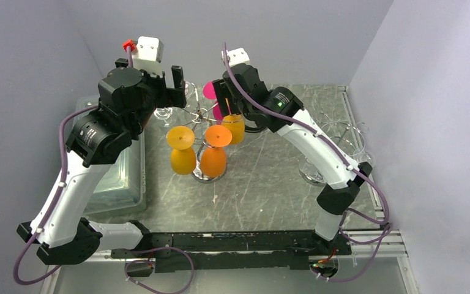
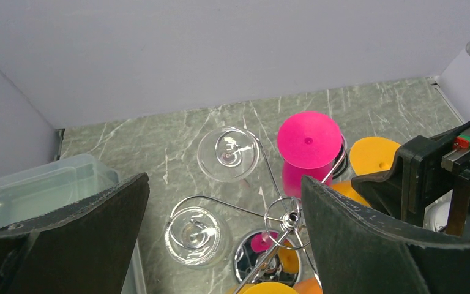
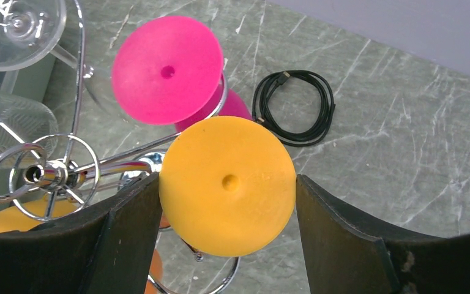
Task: Take the wine glass off the wine glass rack
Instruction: Pick up the wine glass from the wine rack, then place the wine glass at the center of the board.
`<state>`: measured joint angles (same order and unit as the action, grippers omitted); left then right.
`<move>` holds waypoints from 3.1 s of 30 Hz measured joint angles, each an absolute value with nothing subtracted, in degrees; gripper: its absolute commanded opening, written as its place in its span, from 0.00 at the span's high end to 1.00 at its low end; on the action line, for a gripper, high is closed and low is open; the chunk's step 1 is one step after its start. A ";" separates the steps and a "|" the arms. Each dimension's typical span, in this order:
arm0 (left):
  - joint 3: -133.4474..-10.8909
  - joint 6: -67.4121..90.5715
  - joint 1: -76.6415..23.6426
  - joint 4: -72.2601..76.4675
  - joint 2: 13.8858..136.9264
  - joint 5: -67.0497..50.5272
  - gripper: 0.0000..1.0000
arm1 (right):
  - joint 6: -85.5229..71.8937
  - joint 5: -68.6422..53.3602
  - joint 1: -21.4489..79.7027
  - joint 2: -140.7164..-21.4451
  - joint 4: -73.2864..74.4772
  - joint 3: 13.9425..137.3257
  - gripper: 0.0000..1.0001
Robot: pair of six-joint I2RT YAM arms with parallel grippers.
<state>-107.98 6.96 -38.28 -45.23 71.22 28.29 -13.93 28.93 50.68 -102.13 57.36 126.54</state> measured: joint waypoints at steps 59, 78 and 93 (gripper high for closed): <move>-106.06 59.40 -30.41 -4.03 95.90 -23.59 0.33 | -38.65 -6.76 9.54 -75.64 33.30 110.93 0.57; -103.59 74.76 -29.06 11.46 97.30 -33.63 0.71 | -54.81 -29.85 1.13 -77.21 10.70 97.54 0.58; -105.06 69.65 -30.68 3.97 96.82 -34.59 1.00 | -53.30 -31.77 0.51 -75.22 10.48 94.06 0.00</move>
